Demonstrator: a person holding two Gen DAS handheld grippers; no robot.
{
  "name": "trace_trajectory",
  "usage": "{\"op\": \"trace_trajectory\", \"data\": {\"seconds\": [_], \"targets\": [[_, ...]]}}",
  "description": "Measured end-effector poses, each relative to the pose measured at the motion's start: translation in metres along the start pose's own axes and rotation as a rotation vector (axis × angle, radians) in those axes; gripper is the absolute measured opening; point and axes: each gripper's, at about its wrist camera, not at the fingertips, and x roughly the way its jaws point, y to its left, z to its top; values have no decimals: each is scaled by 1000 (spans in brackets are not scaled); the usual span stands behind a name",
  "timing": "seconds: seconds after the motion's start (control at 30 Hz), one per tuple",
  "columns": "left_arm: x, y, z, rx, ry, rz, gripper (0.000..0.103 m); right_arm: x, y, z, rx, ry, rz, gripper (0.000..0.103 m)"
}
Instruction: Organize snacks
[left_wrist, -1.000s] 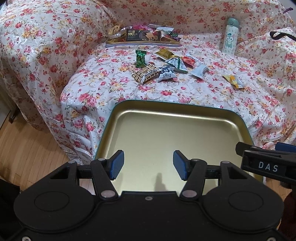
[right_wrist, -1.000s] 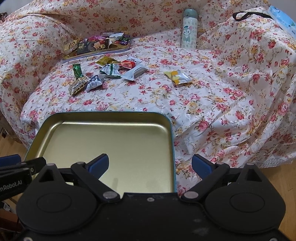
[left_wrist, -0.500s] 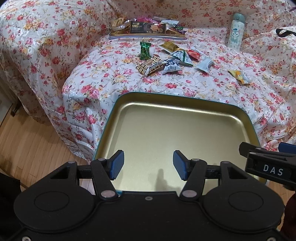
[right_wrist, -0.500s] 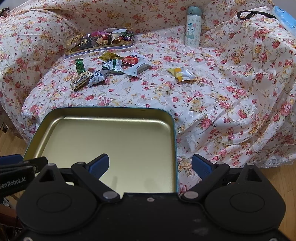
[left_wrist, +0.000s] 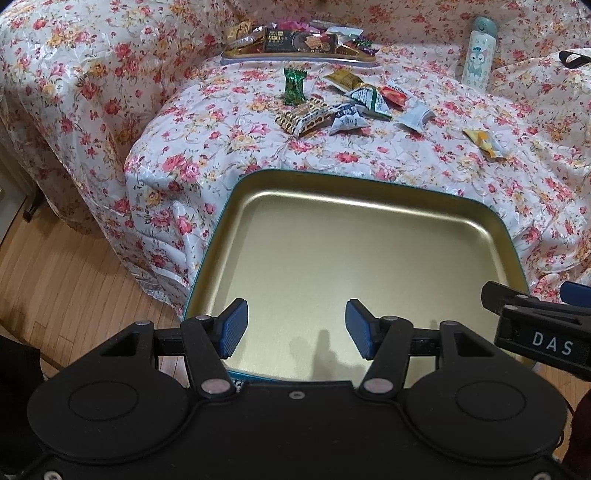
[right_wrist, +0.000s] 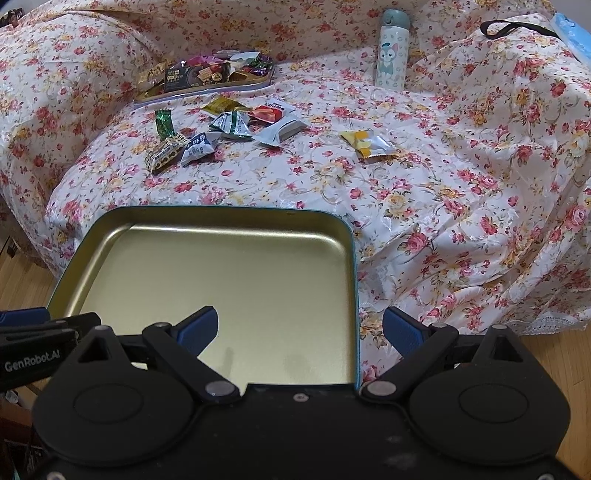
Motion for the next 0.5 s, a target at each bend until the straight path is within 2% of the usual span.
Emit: {"op": "trace_trajectory", "data": {"seconds": [0.2, 0.5], "targets": [[4, 1, 0, -7, 21, -5, 62, 5, 0, 0, -2, 29, 10, 101], [9, 3, 9, -9, 18, -16, 62, 18, -6, 6, 5, 131, 59, 101]]}}
